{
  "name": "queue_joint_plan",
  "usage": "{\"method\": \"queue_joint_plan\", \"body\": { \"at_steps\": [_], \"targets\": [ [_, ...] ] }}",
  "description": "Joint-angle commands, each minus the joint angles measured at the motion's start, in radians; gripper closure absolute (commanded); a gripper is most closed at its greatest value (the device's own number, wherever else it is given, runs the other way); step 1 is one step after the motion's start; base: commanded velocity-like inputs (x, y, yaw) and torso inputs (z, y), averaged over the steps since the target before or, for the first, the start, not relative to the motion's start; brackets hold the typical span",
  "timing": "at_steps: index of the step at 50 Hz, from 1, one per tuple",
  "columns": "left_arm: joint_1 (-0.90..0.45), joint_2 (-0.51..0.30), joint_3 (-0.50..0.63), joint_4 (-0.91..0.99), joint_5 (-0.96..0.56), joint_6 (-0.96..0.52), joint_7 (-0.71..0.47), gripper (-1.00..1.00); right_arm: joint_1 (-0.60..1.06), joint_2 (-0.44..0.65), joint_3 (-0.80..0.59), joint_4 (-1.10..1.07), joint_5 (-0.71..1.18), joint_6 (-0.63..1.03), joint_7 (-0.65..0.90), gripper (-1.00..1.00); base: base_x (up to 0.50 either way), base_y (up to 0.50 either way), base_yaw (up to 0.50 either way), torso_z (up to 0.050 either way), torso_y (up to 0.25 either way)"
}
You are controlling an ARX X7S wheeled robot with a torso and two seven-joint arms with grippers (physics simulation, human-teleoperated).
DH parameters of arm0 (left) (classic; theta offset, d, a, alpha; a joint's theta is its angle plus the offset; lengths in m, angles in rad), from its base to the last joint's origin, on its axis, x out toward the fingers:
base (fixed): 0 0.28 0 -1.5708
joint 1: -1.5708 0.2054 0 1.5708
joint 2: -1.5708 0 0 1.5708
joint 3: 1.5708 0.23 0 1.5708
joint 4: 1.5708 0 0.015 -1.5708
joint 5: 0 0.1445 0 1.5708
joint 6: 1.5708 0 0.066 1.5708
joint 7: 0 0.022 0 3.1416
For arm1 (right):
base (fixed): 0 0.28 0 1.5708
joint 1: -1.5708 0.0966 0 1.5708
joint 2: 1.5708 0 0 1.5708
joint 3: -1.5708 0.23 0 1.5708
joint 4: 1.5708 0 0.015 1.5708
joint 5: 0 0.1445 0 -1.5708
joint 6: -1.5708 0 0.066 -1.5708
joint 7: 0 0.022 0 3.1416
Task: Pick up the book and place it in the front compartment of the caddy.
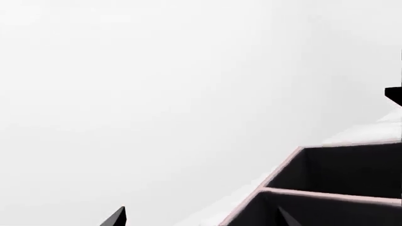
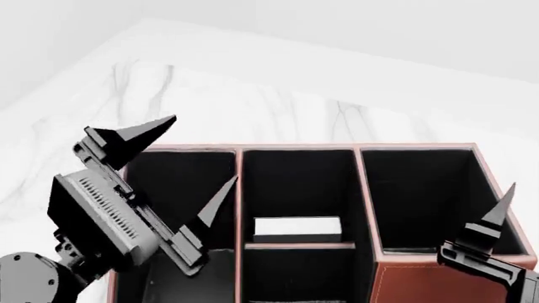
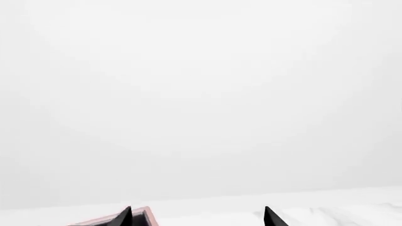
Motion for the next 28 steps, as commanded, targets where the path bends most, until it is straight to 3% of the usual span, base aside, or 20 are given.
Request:
{"method": "queue_joint_plan", "body": {
  "at_steps": [1, 7, 10, 17, 28],
  "targets": [
    [0.403, -0.136, -0.206, 0.465, 0.022, 0.109, -0.418, -1.0, -0.073, -0.023, 0.017, -0.104, -0.067, -0.145, 0.012, -1.0, 0.0, 0.0, 0.0, 0.0, 0.0],
    [0.537, -0.179, -0.332, 0.627, 0.061, 0.131, -0.582, -1.0, -0.128, -0.039, 0.014, -0.169, -0.123, -0.241, 0.025, -1.0, 0.0, 0.0, 0.0, 0.0, 0.0],
    [0.588, -0.154, -0.387, 0.655, 0.196, 0.192, -0.671, -1.0, -0.135, -0.049, 0.011, -0.173, -0.124, -0.264, 0.027, -1.0, 0.0, 0.0, 0.0, 0.0, 0.0],
    [0.592, -0.136, -0.466, 0.653, 0.027, 0.203, -0.725, -1.0, -0.145, -0.058, 0.013, -0.177, -0.15, -0.304, 0.04, -1.0, 0.0, 0.0, 0.0, 0.0, 0.0],
    [0.586, -0.121, -0.482, 0.647, 0.013, 0.216, -0.743, -1.0, -0.142, -0.058, 0.028, -0.178, -0.148, -0.313, 0.054, -1.0, 0.0, 0.0, 0.0, 0.0, 0.0]
  ]
}}
